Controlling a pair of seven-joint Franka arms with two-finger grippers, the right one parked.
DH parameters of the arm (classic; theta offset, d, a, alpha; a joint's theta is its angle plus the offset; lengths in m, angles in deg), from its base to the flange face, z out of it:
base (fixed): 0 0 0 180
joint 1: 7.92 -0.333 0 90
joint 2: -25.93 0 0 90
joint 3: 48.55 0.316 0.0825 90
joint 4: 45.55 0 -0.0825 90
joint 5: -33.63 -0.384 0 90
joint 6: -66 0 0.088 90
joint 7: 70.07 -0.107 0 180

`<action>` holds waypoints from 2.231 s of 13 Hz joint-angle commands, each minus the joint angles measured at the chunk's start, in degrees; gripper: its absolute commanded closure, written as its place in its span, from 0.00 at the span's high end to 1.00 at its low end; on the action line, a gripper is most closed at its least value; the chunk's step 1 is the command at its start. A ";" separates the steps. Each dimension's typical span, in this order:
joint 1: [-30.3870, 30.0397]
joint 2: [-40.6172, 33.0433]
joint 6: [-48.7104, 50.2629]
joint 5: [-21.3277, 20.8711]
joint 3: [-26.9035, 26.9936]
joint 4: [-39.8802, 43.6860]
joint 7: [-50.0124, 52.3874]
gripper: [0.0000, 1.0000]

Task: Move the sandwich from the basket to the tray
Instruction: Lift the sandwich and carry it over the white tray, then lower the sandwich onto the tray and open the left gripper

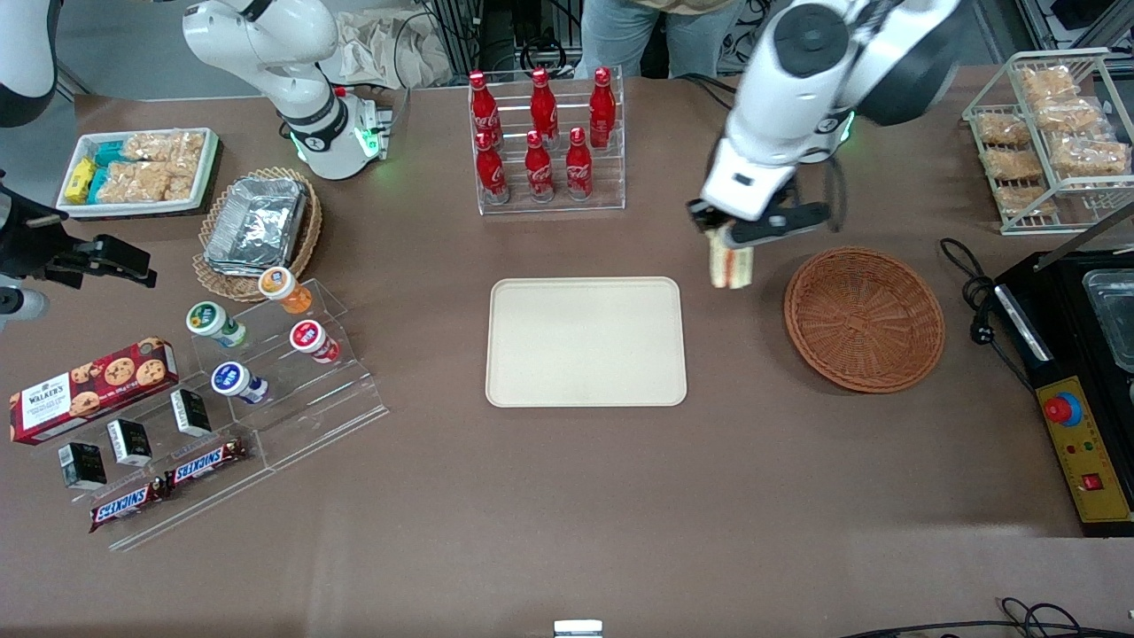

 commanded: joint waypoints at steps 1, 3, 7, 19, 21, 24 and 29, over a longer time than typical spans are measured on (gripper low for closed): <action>4.01 9.62 -6.43 -0.25 0.96 2.22 -2.55 0.00; 5.42 15.34 -11.62 -1.91 1.05 2.04 -6.75 0.00; 4.73 22.73 -18.49 -5.51 1.14 1.16 -8.19 0.00; 2.62 31.71 -25.18 -7.99 1.66 1.78 -8.19 0.15; 2.62 32.06 -25.53 -7.99 1.66 1.87 -8.19 0.93; 2.62 32.06 -25.18 -7.99 1.66 3.00 -7.93 1.00; 2.97 29.62 -7.14 -8.08 1.49 14.74 -2.38 1.00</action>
